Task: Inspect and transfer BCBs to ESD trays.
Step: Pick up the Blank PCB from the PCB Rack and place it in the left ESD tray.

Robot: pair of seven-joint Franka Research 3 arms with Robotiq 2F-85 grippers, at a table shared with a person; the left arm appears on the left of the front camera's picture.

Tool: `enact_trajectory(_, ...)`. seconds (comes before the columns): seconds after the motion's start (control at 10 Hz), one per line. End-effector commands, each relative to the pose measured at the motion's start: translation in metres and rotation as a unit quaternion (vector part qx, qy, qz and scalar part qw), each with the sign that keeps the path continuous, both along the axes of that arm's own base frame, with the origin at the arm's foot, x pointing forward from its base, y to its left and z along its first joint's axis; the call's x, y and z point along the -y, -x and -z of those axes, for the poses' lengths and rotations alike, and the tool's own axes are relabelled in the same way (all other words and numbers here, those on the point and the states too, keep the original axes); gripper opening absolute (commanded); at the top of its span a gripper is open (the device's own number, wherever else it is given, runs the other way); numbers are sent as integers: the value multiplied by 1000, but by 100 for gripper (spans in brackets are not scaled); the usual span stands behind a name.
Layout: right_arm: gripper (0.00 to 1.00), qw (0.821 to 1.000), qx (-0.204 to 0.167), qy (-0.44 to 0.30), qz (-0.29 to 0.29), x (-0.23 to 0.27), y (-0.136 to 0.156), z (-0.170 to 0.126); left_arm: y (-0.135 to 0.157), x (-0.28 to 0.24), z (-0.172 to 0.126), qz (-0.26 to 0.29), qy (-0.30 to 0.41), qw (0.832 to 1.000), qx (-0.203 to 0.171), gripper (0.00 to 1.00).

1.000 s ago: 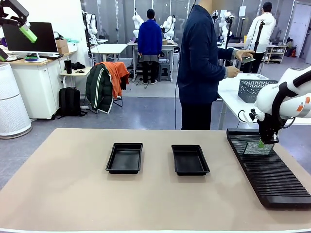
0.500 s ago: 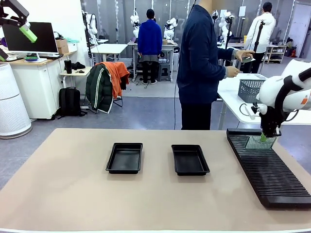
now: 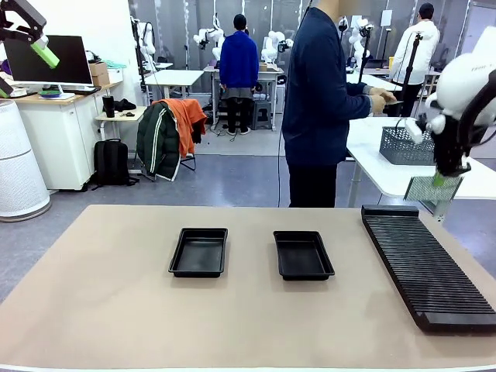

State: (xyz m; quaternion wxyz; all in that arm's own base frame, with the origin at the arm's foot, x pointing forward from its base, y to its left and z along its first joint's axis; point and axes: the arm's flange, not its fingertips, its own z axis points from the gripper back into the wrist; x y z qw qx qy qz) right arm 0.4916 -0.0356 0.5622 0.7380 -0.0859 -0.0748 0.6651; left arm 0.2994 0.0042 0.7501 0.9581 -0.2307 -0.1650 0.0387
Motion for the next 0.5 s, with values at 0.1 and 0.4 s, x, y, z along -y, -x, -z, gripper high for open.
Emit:
enact_trajectory(0.1,2,1000,15,-3,17,-5,28,-80,0,0,0,-2,0,1000,1,100)
enact_trajectory(0.4,2,999,18,1,28,-2,43,-128,0,0,0,-2,0,1000,1,100)
